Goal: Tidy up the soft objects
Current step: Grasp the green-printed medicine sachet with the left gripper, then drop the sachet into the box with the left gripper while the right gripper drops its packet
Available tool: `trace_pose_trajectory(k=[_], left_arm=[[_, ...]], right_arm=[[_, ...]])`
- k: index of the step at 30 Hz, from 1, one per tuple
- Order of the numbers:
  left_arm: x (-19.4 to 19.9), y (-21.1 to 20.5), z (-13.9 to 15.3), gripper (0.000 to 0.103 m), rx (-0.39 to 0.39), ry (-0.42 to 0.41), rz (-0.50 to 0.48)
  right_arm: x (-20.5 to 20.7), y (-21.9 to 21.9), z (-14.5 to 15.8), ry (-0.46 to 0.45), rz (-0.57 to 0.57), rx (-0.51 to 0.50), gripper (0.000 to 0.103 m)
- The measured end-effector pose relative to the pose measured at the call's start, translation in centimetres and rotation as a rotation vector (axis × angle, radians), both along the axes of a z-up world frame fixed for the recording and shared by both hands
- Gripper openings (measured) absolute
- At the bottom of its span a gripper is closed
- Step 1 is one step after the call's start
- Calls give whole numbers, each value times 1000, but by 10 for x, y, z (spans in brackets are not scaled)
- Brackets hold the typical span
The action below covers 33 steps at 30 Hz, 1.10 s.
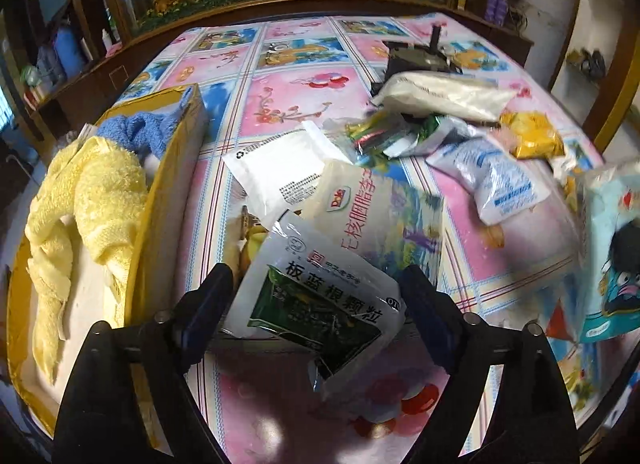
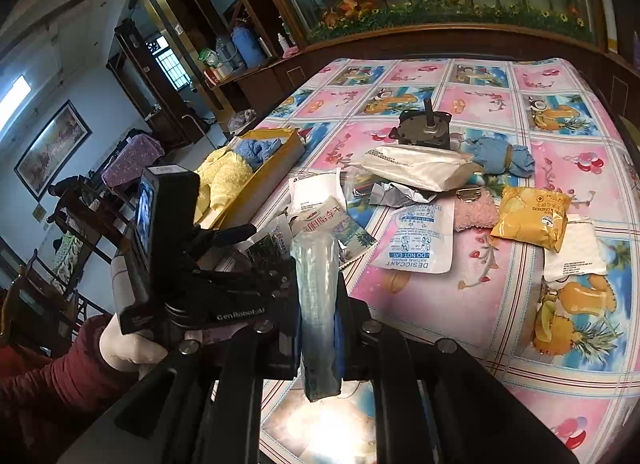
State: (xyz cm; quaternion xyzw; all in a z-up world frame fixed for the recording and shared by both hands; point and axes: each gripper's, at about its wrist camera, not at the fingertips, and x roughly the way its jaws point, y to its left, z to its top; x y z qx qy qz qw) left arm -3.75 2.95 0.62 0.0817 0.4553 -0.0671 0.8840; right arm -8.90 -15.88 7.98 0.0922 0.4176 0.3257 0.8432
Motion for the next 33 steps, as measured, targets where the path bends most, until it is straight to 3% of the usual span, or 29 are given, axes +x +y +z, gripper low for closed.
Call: trace_pose_trajectory(k=[1,2,3,4,9,13,15,19,24,29,33], left_arm=[[-2,-4,-2,82,20,-5,-17],[-4,-2,1,80,-50,4,-51],[-5,3,2,68,-156,22,-81],[-8,8,5,62,-222,17,-100],[-22,22,9,59,-306,22,-107],[-49,50,35,59,-424,-13,-99],[-61,70,56,60,-431,-54,-67],[-75,133,81,60,-366,-132,74],[-68,204,62,61,-335,-83,258],[-59,229,44,70,-307,-58,332],[-57,243,38,73,-414,-43,344]], right_arm=[[1,0,-1,3,0,5,10],[1,0,-2,7,-1,12,10],[1,0,-3,10,-2,20,10],[1,0,-4,12,-3,25,10],[1,2,-5,19,0,40,10],[0,9,1,16,14,45,11],[2,17,8,14,34,59,10],[8,48,19,21,105,102,10],[18,113,24,57,213,148,10],[27,187,21,92,295,120,10],[41,235,5,130,300,54,14]])
